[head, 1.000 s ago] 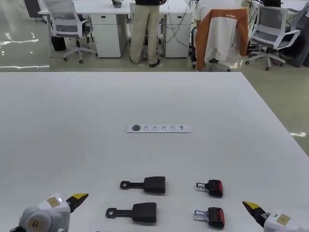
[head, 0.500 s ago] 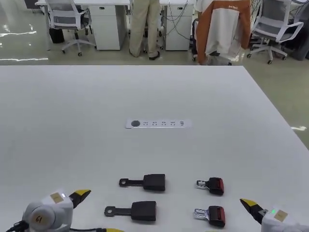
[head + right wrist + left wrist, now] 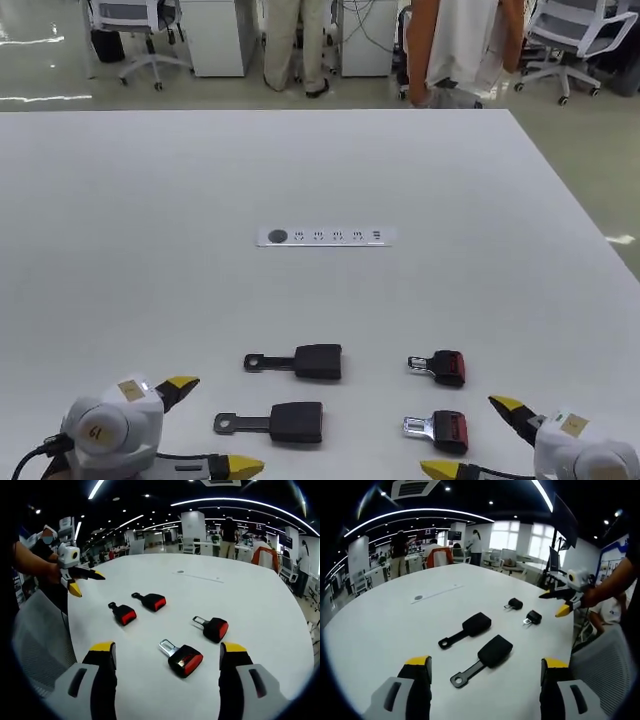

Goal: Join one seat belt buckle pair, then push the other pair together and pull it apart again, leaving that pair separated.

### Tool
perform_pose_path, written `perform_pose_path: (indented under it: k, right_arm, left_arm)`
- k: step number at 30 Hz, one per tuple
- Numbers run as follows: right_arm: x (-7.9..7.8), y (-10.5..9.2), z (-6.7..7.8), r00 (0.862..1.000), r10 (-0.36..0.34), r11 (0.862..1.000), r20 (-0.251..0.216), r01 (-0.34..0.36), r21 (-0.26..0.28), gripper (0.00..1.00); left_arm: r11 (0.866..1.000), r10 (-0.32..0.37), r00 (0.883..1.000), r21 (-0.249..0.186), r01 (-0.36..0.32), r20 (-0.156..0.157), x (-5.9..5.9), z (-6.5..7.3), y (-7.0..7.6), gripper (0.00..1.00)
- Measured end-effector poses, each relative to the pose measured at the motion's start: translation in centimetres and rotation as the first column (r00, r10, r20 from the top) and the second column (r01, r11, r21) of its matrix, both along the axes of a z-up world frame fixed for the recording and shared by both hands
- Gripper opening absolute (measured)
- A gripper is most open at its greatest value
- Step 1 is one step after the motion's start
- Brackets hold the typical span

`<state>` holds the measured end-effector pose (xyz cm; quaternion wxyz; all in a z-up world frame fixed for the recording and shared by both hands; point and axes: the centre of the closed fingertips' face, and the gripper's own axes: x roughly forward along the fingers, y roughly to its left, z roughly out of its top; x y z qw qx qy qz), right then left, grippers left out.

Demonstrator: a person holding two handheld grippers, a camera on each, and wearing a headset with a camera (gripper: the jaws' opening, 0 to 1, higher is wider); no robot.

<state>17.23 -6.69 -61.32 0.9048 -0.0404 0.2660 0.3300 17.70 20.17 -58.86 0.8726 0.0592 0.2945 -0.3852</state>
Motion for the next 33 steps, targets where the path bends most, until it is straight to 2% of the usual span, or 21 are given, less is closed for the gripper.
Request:
perform_pose_path:
  k: [9,15,21,29,33]
  right_arm:
    - [0.8,0.1,-0.8,0.999,0.024,1.000,-0.023,-0.025,-0.005,0.82]
    - [1.3,0.1,-1.5,0.997,0.057,0.998,-0.045,-0.057,-0.015,0.79]
    - [1.5,0.5,-2.3,0.992,0.100,0.994,-0.075,-0.102,-0.028,0.77]
    - [2.0,0.7,-3.4,0.985,0.137,0.989,-0.101,-0.141,-0.034,0.76]
    - [1.9,0.8,-3.7,0.979,0.164,0.984,-0.119,-0.170,-0.046,0.74]
  left_arm:
    - [0.998,-0.055,0.998,0.025,0.056,-0.025,0.8,-1.9,-1.0,0.89]
    - [0.995,-0.093,0.995,0.032,0.094,-0.036,1.3,-2.3,-2.2,0.85]
    - [0.986,-0.152,0.987,0.061,0.155,-0.051,1.5,-3.6,-2.7,0.82]
    - [0.978,-0.192,0.979,0.070,0.196,-0.062,2.0,-4.0,-3.7,0.79]
    - [0.971,-0.219,0.973,0.083,0.225,-0.070,2.4,-4.9,-3.9,0.78]
